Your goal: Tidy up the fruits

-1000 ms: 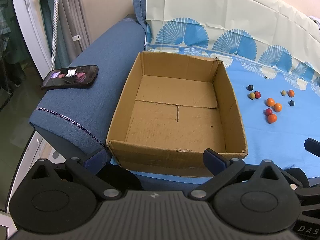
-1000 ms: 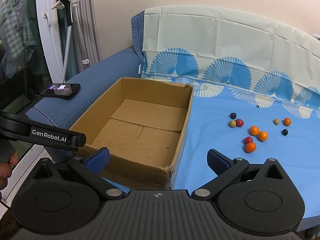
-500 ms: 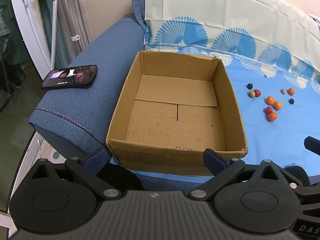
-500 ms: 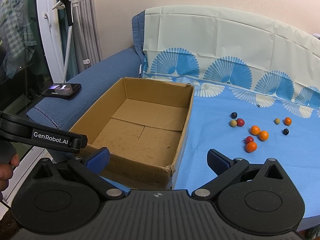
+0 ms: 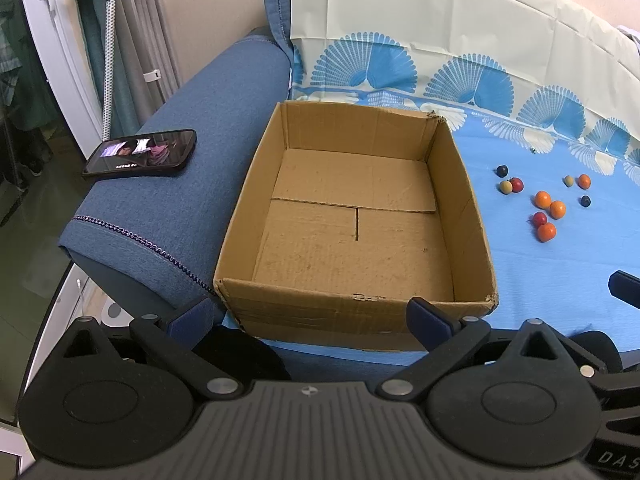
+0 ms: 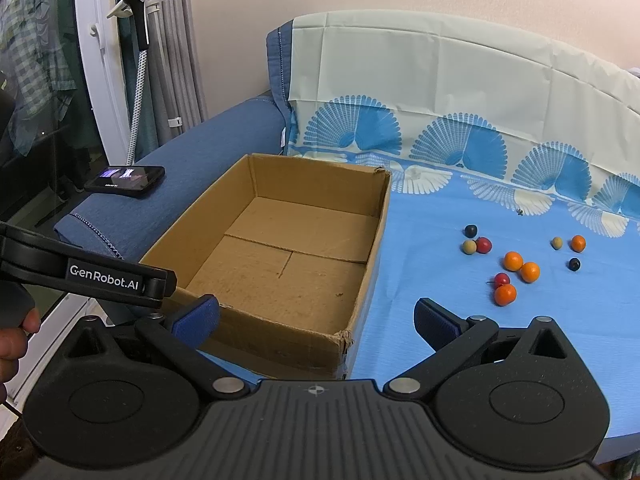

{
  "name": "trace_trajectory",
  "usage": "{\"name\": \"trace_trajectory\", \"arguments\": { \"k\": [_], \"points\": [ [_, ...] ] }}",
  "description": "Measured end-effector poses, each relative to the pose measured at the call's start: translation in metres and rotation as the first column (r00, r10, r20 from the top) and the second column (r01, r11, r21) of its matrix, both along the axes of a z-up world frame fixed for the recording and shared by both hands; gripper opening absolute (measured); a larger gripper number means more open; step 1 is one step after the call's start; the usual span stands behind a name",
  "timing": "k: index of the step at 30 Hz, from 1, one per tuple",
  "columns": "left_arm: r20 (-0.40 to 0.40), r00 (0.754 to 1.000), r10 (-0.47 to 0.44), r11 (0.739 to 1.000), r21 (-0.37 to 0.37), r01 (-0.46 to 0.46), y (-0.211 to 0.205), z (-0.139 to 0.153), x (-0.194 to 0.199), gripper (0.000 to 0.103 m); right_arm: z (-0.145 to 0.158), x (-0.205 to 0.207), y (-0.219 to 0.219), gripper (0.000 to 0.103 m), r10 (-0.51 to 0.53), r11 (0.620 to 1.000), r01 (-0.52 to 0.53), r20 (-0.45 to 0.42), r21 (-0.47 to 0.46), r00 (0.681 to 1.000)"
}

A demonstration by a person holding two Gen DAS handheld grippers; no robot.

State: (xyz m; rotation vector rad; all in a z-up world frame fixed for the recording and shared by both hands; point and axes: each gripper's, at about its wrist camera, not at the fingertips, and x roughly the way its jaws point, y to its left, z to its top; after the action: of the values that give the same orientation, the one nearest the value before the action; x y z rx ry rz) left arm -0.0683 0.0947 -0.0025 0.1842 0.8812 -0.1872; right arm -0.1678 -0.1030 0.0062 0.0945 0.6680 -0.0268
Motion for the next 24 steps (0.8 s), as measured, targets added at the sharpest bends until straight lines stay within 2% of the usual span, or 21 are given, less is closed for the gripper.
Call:
{"name": "trace_trajectory", "arguments": {
  "k": [6, 15, 24],
  "points": [
    [-0.007, 1.0, -0.007, 1.0, 0.003, 0.007, -0.002, 0.001, 0.001, 0.103, -0.002, 0.001, 0.0, 0.103, -0.002, 1.0, 0.002, -0.001, -0.002, 1.0],
    [-0.016, 1.0, -0.007, 1.0, 0.014, 0.007, -0.012, 0.001, 0.003, 0.103, -0.002, 0.004, -0.016, 0.103, -0.053, 0.996, 0.054, -0.018, 0.064, 0.998],
    [0.002, 0.999, -0.05, 0.998, 0.024, 0.05, -0.039, 0.009, 0.011, 0.103, -0.006, 0.005, -0.055, 0.103, -0.144, 0.985, 0.14, 0.029, 0.103, 0.989]
  ]
}}
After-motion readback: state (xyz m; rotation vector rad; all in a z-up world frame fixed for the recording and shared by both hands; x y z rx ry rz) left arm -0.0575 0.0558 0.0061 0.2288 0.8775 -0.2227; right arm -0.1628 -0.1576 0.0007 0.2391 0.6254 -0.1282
